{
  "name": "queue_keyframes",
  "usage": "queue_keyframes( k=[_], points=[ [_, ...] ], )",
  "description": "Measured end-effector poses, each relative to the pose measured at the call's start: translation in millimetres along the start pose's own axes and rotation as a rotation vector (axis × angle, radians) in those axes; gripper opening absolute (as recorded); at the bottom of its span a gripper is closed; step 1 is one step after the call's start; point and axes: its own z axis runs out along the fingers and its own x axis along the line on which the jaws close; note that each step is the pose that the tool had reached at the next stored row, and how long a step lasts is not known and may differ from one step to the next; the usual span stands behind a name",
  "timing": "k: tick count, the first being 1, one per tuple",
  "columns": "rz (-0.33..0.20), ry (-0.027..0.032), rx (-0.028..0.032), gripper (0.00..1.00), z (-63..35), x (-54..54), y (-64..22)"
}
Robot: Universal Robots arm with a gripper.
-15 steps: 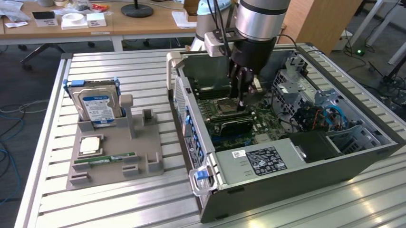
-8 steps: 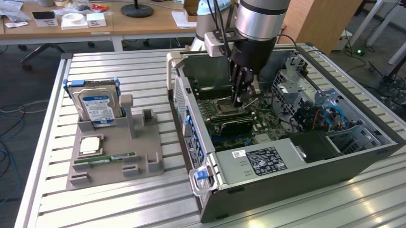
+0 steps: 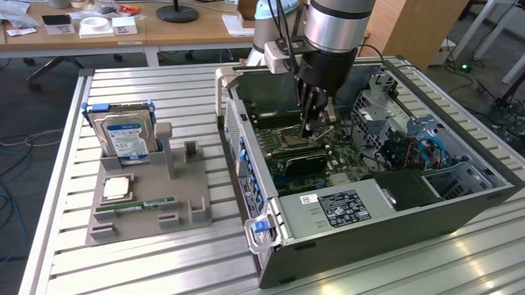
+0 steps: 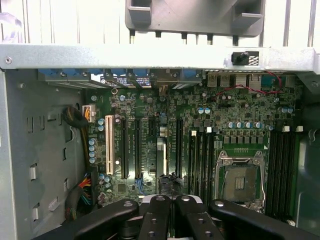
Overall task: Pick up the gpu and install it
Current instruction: 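Press down on the gpu until it lock into place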
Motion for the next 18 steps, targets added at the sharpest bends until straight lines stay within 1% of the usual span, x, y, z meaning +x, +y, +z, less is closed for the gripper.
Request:
queue_keyframes(
  k=[10, 18],
  points=[
    [0.000, -0.0001, 0.0000, 0.11, 0.4, 0.0, 0.0],
    [0.000, 0.0000, -0.0001, 0.11, 8.4, 0.2, 0.3]
  ],
)
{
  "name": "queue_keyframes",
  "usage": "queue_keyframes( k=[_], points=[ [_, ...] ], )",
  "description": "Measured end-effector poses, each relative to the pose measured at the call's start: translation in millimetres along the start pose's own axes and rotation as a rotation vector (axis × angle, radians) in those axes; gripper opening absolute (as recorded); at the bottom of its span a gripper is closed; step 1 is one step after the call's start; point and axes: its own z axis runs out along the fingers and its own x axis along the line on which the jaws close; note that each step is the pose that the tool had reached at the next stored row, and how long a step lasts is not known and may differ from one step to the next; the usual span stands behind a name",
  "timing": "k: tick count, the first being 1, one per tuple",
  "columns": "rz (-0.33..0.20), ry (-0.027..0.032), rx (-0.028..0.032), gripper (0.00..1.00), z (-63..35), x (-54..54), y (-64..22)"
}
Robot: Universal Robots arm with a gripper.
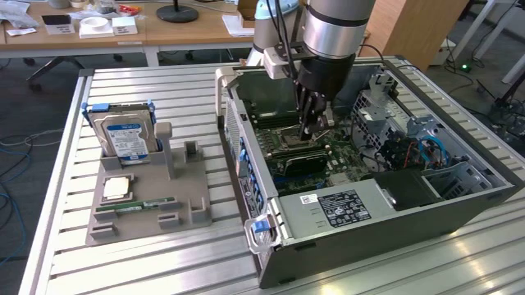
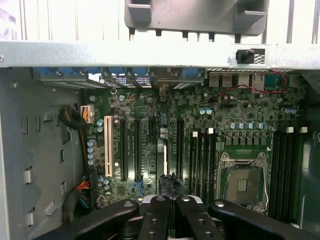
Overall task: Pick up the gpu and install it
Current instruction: 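Press down on the gpu until it lock into place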
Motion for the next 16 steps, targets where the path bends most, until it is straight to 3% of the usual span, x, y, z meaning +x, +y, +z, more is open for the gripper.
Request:
queue_keyframes(
  k=[16],
  points=[
    [0.000, -0.0002, 0.0001, 0.11, 0.8, -1.2, -2.9]
  ],
)
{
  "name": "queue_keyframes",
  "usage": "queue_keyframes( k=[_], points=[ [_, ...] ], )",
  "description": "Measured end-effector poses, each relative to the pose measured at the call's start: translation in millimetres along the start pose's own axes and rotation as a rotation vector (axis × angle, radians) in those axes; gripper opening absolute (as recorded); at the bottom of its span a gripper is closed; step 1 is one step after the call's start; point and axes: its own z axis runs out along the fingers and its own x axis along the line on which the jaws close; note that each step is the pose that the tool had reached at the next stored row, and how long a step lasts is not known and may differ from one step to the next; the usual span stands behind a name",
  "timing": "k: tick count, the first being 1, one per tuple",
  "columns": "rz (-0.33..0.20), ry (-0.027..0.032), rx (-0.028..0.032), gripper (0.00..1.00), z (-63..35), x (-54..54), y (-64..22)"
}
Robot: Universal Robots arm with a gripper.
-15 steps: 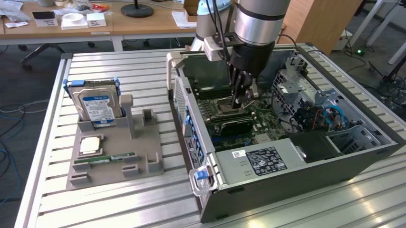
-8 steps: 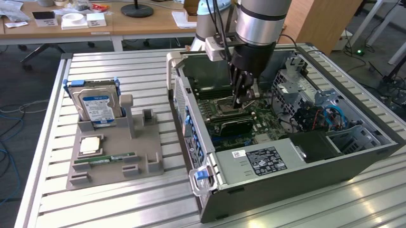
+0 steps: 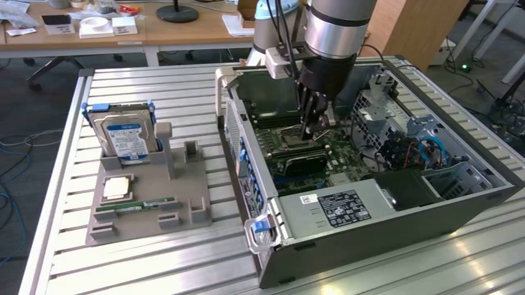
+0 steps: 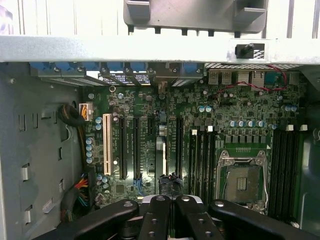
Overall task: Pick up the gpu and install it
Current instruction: 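Press down on the gpu until it lock into place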
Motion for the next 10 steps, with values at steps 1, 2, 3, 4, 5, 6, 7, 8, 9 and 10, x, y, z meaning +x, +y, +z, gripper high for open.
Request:
queue_keyframes(
  k=[1, 2, 3, 4, 5, 6, 7, 8, 9, 10],
  points=[
    [0.000, 0.0001, 0.0000, 0.11, 0.0, 0.0, 0.0],
    [0.000, 0.0000, 0.0000, 0.11, 0.0, 0.0, 0.0],
    [0.000, 0.0003, -0.0001, 0.11, 0.0, 0.0, 0.0],
    [0.000, 0.0001, 0.0000, 0.11, 0.5, -0.1, 0.0],
    [0.000, 0.0000, 0.0000, 0.11, 1.1, -0.1, 0.0],
    [0.000, 0.0001, -0.0001, 0.11, 1.4, -0.1, 0.0],
    [0.000, 0.0003, -0.0001, 0.11, 1.5, -0.1, 0.0],
    [0.000, 0.0003, -0.0001, 0.11, 1.5, -0.1, 0.0],
    [0.000, 0.0002, -0.0001, 0.11, 1.5, -0.1, 0.0],
    [0.000, 0.0002, -0.0001, 0.11, 1.5, -0.1, 0.1]
  ],
)
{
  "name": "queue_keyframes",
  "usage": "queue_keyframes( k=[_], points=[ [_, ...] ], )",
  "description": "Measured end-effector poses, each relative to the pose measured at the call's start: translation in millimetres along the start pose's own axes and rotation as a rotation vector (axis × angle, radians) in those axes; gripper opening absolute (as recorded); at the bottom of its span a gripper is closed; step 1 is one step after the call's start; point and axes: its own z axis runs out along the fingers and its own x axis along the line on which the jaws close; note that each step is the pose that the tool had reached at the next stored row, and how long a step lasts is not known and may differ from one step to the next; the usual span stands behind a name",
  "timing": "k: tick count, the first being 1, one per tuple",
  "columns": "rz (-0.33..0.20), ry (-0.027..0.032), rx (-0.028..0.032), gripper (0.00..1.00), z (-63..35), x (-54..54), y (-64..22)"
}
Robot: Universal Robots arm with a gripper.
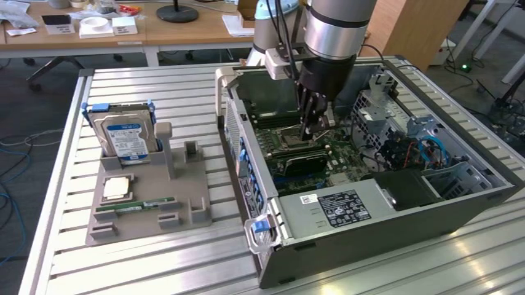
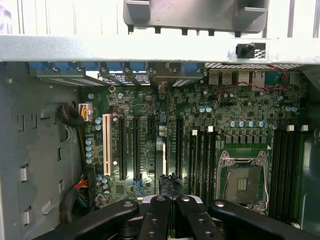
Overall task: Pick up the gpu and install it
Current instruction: 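Press down on the gpu until it lock into place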
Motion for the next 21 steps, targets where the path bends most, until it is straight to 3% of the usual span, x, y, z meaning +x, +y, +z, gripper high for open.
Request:
queue_keyframes(
  k=[21],
  points=[
    [0.000, -0.0002, 0.0001, 0.11, 5.6, 0.1, 0.1]
  ],
)
